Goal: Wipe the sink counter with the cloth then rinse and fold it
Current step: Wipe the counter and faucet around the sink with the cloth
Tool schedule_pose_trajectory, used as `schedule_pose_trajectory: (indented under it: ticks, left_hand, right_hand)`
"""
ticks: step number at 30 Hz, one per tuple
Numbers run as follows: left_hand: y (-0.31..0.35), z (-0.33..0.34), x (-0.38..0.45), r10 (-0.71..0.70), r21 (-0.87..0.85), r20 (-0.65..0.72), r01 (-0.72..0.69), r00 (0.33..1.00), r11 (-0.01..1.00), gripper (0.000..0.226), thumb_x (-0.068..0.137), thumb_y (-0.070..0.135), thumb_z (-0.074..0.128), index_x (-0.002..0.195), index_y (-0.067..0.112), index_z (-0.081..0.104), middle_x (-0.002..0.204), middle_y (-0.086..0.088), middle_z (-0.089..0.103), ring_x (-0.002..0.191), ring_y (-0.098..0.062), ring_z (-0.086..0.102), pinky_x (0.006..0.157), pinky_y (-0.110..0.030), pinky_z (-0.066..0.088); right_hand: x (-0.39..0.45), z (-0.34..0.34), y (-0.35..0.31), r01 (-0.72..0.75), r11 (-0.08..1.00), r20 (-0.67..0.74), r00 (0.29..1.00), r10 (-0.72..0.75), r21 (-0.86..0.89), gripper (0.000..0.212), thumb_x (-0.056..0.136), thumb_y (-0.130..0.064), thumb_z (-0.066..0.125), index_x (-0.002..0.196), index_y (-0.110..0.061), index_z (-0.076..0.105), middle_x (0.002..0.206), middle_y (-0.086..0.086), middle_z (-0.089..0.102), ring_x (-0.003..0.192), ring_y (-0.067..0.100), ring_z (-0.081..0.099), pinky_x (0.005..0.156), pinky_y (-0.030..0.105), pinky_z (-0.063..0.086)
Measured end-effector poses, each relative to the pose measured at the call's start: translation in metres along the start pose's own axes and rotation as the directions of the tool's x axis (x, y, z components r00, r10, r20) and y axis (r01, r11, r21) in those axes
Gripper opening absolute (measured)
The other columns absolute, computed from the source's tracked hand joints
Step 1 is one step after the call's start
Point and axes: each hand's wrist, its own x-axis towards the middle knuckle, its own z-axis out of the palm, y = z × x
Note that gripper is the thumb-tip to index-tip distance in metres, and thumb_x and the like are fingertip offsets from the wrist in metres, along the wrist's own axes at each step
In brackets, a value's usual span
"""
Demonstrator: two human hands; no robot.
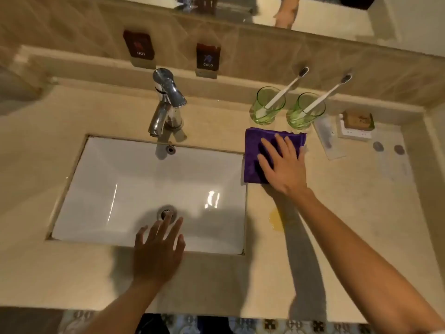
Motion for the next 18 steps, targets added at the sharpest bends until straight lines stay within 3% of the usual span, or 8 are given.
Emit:
schedule_pose_trajectory:
  ticks: [6, 18]
  left_hand:
    - [-0.001, 0.004, 0.003, -0.018, 0.008, 0.027, 0.018, 0.999, 1.0, 0.053, 0.095, 0.042, 0.035, 0.14, 0.028, 0.06, 0.143, -0.005, 0.06, 0.121, -0.026, 0.064, 0.106, -0.049, 0.039]
    - [-0.002, 0.006, 0.004, -0.018, 0.019, -0.052, 0.019, 0.998, 1.0, 0.051, 0.097, 0.039, 0.035, 0.14, 0.025, 0.06, 0.136, -0.004, 0.066, 0.113, -0.022, 0.07, 0.104, -0.046, 0.042]
  right_hand:
    - [0.04, 0.024, 0.004, 0.05, 0.991, 0.162, 0.986, -0.03, -0.125, 0.06, 0.095, -0.074, 0.012, 0.153, -0.058, 0.005, 0.17, -0.009, -0.005, 0.154, 0.033, -0.013, 0.117, 0.071, -0.007]
    - [0.047, 0.036, 0.018, 0.107, 0.98, 0.111, 0.99, -0.089, -0.166, 0.061, 0.092, -0.08, 0.01, 0.149, -0.063, -0.003, 0.169, -0.012, -0.007, 0.154, 0.038, -0.012, 0.108, 0.082, -0.003]
